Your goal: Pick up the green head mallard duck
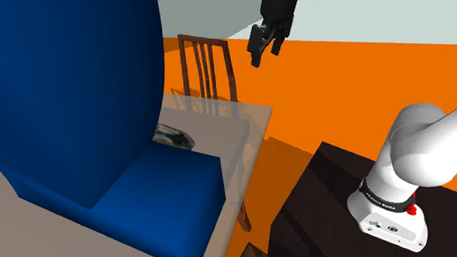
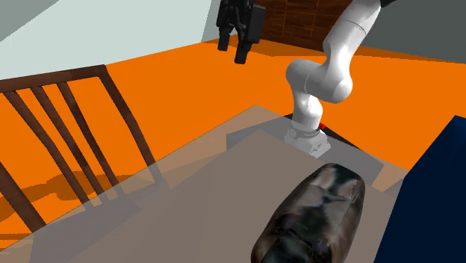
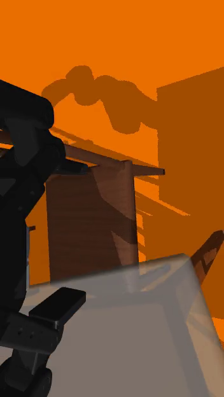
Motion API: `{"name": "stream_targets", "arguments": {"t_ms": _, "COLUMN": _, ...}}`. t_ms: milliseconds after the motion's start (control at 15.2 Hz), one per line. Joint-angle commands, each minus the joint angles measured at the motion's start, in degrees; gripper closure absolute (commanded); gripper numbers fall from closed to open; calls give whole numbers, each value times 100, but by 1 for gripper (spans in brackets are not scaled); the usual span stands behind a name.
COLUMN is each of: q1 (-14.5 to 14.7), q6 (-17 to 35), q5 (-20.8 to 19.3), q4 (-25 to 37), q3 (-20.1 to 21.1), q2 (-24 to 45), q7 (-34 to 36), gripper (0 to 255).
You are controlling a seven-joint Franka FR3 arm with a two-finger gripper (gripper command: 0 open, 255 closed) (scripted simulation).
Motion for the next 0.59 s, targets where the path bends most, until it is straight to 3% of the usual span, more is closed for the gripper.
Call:
{"name": "stream_targets", "arguments": {"t_ms": 0, "q1": 89, "q6": 75, "q5": 52, "q4": 165, "q3": 180, "q2": 267, "q7": 78, "gripper": 0}}
{"name": "stream_targets", "arguments": {"t_ms": 528, "q1": 398, "q6": 207, "q5": 107, "q4": 977, "q3": 937, "q2": 1322, "q7": 448, "gripper": 0}}
